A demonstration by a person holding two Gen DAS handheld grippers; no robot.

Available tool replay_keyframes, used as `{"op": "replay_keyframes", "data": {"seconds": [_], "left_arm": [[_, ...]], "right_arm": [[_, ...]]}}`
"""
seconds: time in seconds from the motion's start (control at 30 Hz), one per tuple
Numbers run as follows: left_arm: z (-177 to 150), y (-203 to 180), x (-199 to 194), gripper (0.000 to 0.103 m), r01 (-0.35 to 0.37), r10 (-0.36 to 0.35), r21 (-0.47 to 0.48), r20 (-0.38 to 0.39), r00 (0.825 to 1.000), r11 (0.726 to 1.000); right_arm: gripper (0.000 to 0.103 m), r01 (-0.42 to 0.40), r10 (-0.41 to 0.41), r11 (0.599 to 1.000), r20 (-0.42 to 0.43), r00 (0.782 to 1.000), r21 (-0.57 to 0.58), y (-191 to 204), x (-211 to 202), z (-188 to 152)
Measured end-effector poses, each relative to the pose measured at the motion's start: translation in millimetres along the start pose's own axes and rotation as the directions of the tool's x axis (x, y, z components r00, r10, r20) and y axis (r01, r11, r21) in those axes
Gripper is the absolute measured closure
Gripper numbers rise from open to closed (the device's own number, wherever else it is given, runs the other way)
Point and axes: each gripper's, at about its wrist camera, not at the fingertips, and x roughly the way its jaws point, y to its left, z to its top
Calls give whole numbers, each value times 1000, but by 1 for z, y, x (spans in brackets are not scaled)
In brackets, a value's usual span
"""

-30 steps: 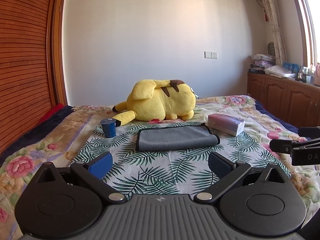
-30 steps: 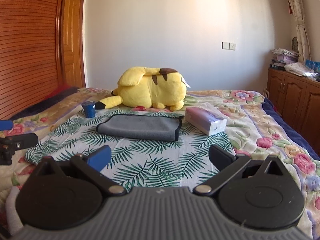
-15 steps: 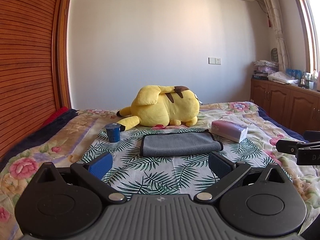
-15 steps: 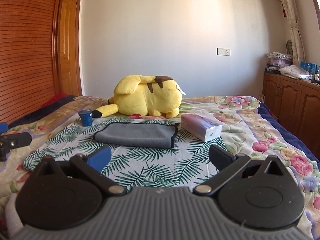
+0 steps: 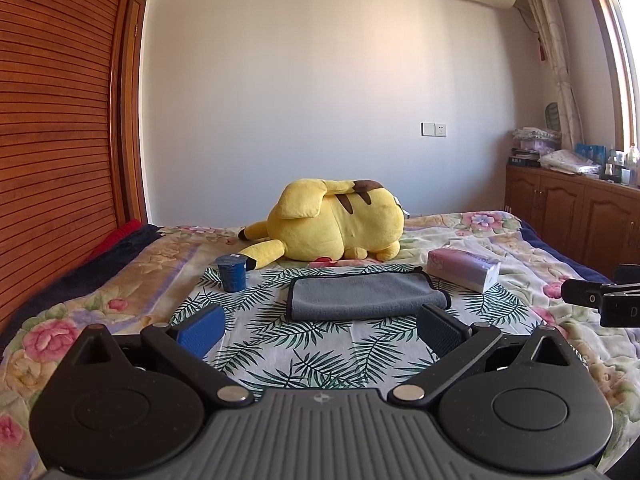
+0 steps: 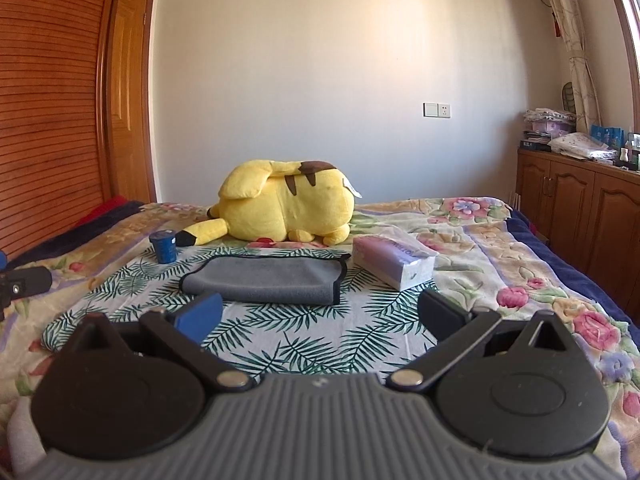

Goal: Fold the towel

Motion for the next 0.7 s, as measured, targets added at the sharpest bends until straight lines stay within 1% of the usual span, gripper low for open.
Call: {"op": "replay_keyframes", "data": {"seconds": [0.7], "left_arm": [[-1,-1,3,16,-3,3,11,-17,1000,1000]], "right_arm": [[0,0,0,1000,-2,1000,-2,1,0,0]]}}
